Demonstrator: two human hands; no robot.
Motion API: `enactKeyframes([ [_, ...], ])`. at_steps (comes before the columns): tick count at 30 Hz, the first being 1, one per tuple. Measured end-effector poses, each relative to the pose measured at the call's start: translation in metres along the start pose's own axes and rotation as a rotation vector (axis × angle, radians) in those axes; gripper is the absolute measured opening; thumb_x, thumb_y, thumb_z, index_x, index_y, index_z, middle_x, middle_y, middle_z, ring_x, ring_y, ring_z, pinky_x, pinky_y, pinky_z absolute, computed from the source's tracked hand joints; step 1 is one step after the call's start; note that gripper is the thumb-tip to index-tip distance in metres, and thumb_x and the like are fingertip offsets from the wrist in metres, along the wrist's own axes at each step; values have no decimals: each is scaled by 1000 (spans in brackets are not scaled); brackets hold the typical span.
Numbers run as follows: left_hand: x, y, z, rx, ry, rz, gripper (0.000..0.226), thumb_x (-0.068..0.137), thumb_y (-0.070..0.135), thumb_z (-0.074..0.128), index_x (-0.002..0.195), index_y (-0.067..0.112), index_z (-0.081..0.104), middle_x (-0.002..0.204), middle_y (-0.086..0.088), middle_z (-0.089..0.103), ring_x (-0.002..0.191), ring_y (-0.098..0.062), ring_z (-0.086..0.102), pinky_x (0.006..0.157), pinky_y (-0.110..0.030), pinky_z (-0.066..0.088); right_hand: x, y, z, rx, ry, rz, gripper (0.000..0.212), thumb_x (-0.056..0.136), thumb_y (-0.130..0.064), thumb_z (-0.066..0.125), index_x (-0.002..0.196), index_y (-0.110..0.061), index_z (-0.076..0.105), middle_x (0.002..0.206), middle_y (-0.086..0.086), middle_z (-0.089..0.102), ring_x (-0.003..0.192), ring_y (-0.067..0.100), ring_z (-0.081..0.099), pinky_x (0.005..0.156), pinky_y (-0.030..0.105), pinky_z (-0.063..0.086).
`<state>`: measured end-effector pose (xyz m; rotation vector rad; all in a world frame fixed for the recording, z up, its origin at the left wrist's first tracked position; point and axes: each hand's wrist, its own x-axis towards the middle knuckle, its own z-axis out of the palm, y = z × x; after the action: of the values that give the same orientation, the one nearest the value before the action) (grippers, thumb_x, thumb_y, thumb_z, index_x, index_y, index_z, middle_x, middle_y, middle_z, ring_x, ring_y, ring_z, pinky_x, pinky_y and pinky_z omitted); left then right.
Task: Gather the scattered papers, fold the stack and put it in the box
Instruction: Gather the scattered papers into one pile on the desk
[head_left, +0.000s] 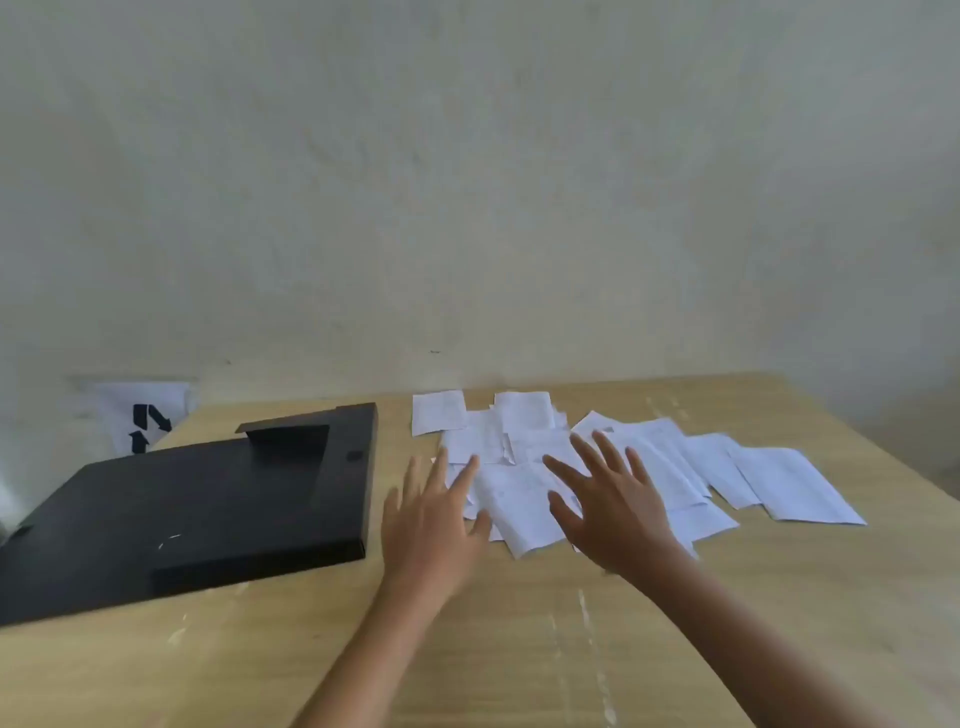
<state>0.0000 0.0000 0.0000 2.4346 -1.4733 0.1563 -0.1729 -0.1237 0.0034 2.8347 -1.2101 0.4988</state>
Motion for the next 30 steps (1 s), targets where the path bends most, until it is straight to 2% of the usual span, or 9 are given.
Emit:
enactKeyframes([
  [4,7,-6,37,-64,-87,2,64,103,54,39,162,44,16,175,6,9,162,-26,4,127,-47,23,-3,13,38,18,-91,67,73,85,-63,6,148,-45,38,164,-2,29,155,25,17,123,51,16],
  [7,24,-10,54,-87,-159,5,61,105,54,36,162,44,18,174,4,12,161,-25,9,128,-44,18,5,17,53,84,-152,108,59,95,-60,17,151,-46,31,167,-4,19,156,21,8,125,48,8],
  [10,33,-15,62,-107,-185,16,54,106,49,36,159,46,28,171,6,23,159,-22,15,128,-43,15,8,17,63,147,-160,125,50,100,-53,32,149,-44,35,166,-5,21,154,20,11,124,45,5],
  [14,58,-27,62,-127,9,-29,43,100,41,48,142,43,55,146,18,56,132,-15,50,106,-35,43,10,14,67,219,-106,142,47,98,-48,39,143,-41,46,160,-4,34,151,20,21,123,42,7],
  [16,83,-33,64,-150,30,-52,43,100,39,50,144,40,54,147,15,55,131,-18,48,98,-35,50,12,13,67,215,-88,142,46,96,-48,42,140,-40,50,158,-4,38,149,19,26,122,40,11],
  [18,113,-38,68,-142,-7,-72,49,102,40,49,152,37,45,158,9,43,142,-23,40,102,-40,50,11,12,65,215,-72,155,46,95,-48,44,139,-40,53,156,-5,41,148,19,28,122,39,14],
  [23,173,-46,78,-96,-221,-231,64,103,57,33,163,38,21,174,4,8,160,-32,7,122,-56,28,12,14,68,247,-65,173,48,92,-52,44,139,-42,52,157,-5,40,149,17,26,123,38,11],
  [26,182,-40,78,-11,-329,-233,68,99,66,23,162,39,19,173,6,12,158,-37,9,122,-62,17,12,13,67,258,-70,185,50,91,-53,43,139,-43,52,157,-7,38,150,15,24,123,34,9],
  [30,164,-23,73,-10,-314,-183,62,99,68,20,156,47,31,169,8,23,155,-32,18,119,-71,9,11,13,64,266,-45,173,49,91,-51,44,138,-41,54,156,-6,39,148,16,26,123,33,11],
])
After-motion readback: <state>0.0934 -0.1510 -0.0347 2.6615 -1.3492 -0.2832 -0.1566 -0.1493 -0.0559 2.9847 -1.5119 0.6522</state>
